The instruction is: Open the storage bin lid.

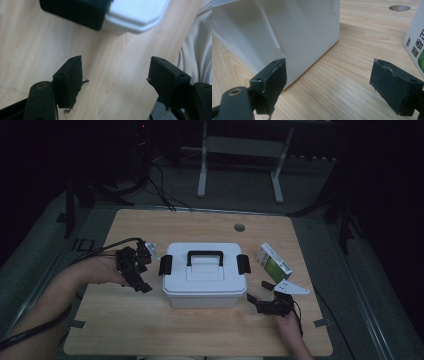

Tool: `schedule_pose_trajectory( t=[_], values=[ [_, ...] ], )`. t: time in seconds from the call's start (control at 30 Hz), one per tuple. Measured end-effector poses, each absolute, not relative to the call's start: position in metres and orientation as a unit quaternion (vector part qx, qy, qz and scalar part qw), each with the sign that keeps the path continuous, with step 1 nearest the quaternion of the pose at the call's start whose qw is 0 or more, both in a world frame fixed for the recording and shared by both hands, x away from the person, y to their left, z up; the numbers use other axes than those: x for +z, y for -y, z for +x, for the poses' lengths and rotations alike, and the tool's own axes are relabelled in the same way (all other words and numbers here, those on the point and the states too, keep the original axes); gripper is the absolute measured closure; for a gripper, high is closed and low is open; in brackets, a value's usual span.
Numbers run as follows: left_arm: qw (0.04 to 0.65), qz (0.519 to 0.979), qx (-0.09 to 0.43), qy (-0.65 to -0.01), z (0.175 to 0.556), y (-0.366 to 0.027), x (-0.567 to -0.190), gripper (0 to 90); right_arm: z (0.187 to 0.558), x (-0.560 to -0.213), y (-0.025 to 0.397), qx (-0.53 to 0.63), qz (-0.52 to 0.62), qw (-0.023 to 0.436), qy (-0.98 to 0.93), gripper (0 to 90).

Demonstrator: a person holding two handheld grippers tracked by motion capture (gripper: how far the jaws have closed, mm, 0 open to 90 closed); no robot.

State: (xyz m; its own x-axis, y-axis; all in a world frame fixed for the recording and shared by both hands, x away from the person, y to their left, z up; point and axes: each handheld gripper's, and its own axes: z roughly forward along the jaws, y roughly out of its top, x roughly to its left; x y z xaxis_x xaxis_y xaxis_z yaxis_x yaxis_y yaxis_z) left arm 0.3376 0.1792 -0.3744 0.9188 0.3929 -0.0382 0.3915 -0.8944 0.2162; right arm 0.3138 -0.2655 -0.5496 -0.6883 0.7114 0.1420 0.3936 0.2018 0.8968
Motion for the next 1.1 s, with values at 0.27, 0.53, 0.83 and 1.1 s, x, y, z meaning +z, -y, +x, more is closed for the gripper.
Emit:
schedule_pose_trajectory(
  t=[0.27, 0.53, 0.83, 1.1],
  values=[
    [0.108, 0.976, 0.012, -0.189, 0.349, -0.164, -0.362, 28.1, 0.314, -0.55, 0.266, 0.517, 0.363, 0.153, -0.76, 13.6],
    [0.113, 0.978, 0.012, -0.177, 0.361, -0.149, -0.354, 28.3, 0.314, -0.551, 0.266, 0.517, 0.363, 0.151, -0.761, 13.7],
    [0.111, 0.98, 0.015, -0.163, 0.375, -0.13, -0.347, 28.3, 0.314, -0.55, 0.266, 0.518, 0.362, 0.151, -0.76, 13.7],
    [0.109, 0.982, 0.021, -0.152, 0.387, -0.111, -0.343, 28.3, 0.314, -0.55, 0.267, 0.522, 0.36, 0.149, -0.759, 13.7]
  ],
)
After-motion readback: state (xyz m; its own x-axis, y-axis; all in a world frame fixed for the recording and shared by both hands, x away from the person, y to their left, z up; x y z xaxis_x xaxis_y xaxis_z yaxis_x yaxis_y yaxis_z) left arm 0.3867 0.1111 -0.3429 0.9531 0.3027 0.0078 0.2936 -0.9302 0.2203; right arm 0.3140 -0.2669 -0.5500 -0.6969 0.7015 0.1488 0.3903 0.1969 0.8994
